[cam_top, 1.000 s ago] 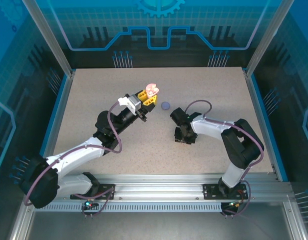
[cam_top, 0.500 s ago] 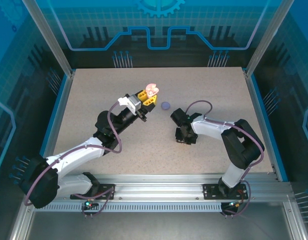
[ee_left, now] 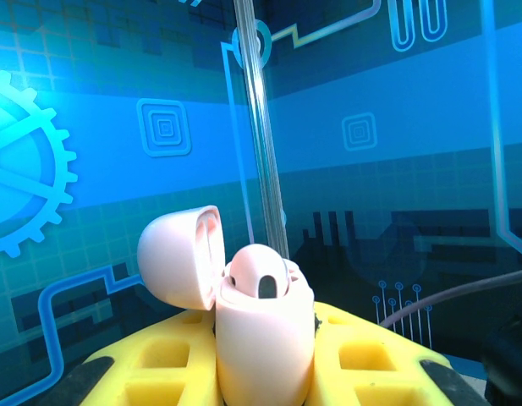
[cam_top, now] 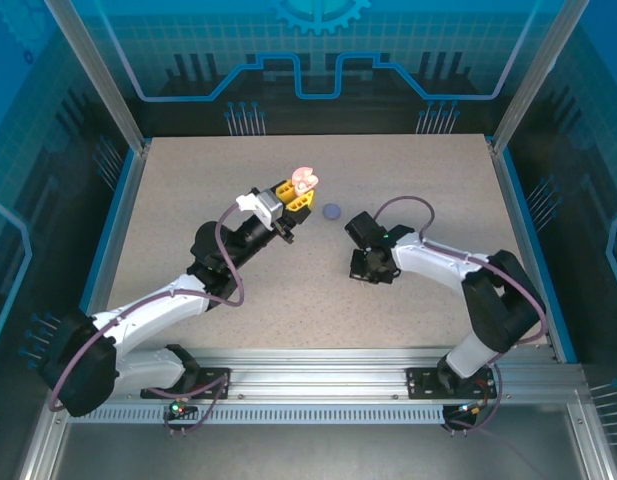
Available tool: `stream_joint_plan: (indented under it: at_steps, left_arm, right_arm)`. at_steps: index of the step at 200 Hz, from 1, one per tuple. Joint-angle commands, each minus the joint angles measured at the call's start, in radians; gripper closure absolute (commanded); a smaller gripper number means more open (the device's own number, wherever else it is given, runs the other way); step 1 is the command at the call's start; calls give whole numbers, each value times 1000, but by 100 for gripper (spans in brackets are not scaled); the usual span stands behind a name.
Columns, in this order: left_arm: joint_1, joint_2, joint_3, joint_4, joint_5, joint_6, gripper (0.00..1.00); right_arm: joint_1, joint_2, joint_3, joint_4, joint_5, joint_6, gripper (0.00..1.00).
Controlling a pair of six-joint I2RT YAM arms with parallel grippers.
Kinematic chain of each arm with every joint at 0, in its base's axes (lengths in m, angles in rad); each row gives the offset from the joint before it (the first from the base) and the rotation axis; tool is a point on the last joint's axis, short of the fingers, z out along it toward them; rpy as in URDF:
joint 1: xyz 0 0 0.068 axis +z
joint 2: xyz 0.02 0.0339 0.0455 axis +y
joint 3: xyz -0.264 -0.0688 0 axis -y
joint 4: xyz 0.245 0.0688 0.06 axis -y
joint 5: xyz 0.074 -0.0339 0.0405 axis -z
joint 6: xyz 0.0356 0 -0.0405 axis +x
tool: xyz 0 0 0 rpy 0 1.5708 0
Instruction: Insert the wireless bluetooth earbuds into the charging case
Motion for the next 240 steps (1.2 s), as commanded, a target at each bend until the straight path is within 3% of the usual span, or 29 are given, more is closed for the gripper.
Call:
stream_joint_plan:
  at_steps: [1,76,129,178,240]
  left_arm:
    - [-9,-19,-8,11,-8,-3,100]
    - [-9,-21,-1,8,20,2,100]
    - [-8,0,26,2,47,-4,100]
    - [-9,35,68,-2,103,-13,100]
    - [-10,63,110,1,156,-11,100]
  right_arm:
    - [-1,-71,5,6,1,-10,91]
    - [-128,-369,117,93,-93,-127,89]
    - [-211,-456,276,255,-227,-177,88]
    - [-216,-456,378,432,-351,-173,87]
    - [-165,-493,275,700,-436,-180,87]
